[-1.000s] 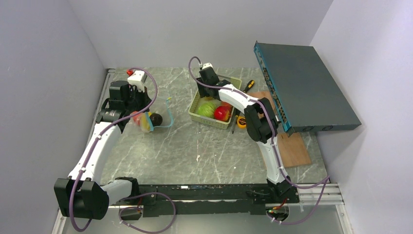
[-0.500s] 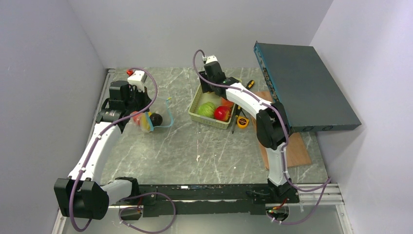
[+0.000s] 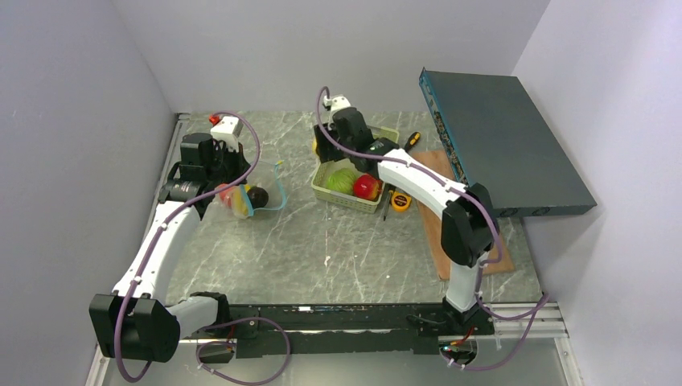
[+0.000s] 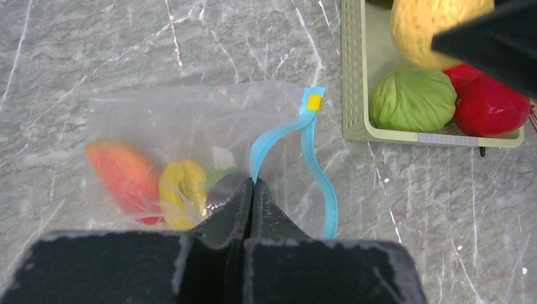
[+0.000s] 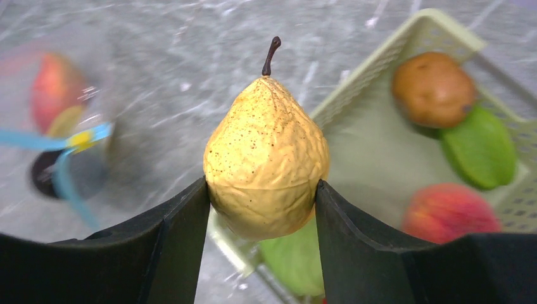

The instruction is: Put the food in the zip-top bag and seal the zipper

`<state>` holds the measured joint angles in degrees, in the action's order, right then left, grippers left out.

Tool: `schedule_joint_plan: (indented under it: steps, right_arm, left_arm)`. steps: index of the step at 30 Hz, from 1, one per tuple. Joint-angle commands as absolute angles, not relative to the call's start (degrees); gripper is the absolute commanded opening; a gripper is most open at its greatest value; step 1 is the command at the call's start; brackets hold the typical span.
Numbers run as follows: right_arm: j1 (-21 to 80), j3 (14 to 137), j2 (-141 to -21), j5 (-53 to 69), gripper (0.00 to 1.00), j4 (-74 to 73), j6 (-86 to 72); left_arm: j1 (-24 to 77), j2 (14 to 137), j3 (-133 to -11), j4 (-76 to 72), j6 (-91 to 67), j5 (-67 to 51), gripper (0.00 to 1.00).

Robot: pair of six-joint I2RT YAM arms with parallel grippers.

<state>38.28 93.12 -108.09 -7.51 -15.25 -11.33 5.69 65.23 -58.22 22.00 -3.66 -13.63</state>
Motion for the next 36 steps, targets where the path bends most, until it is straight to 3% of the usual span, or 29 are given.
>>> schedule_joint_plan:
  steps: [1,8,36]
  right_arm:
    - [41.46,89.49,-101.4,1.64,0.0,-8.13,-15.2]
    - [46.13,83.82,-97.93,13.92,0.0,2.94,-20.59]
    - [50.32,88.65,-111.19,18.92,0.03,6.15,-27.4]
  left_arm:
    - [5.8,64.6,-59.6,20.77,-2.93,-13.85,0.0]
    - [5.8,64.47,-59.7,20.87,-2.9,-13.97,0.0]
    - [5.76,63.03,-59.21,20.48,-2.81,-13.71,0.0]
